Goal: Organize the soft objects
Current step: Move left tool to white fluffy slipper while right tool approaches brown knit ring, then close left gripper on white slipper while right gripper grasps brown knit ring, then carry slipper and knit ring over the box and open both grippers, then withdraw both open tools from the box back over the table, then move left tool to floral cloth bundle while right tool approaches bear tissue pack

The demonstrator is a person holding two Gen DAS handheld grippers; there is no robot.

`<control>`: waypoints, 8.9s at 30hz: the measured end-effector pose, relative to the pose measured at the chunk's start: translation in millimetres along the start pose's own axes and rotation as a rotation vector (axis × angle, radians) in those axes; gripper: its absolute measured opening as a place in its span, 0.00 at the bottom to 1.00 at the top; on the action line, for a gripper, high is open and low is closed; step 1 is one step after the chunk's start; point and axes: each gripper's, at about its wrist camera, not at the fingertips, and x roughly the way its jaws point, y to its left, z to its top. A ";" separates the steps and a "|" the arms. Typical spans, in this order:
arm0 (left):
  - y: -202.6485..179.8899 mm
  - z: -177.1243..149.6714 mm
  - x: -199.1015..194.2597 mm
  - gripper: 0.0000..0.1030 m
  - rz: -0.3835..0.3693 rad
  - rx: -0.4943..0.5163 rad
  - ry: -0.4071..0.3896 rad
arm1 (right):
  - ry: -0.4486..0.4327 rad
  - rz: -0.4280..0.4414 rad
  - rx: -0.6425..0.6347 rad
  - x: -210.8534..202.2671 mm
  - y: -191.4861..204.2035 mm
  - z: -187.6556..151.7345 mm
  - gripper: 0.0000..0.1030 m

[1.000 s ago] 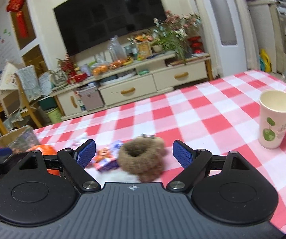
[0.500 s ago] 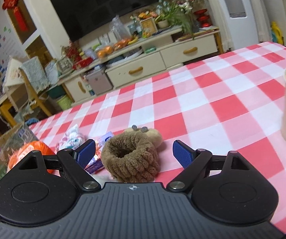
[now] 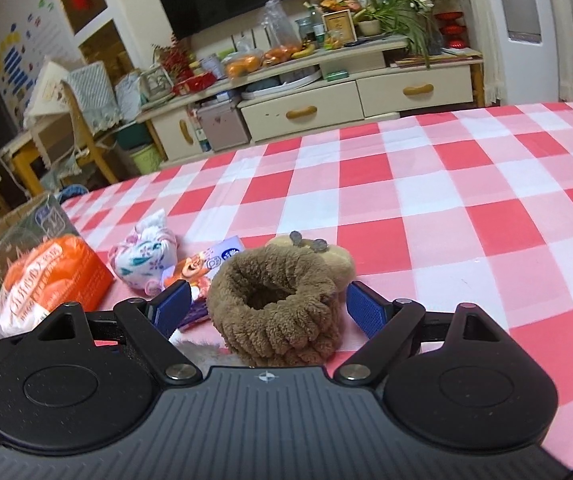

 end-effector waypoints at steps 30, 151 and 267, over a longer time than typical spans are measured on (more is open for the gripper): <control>47.3 -0.4 -7.1 0.48 -0.064 -0.222 0.084 | 0.009 -0.022 -0.053 21.1 1.7 -1.3 0.43; 262.6 -10.2 -190.0 0.88 0.467 -0.558 -0.367 | -0.068 0.383 -0.315 -31.7 265.9 -31.4 1.00; 87.1 50.5 20.0 0.96 0.273 -0.159 -0.059 | 0.020 -0.131 -0.216 17.6 74.4 -13.4 1.00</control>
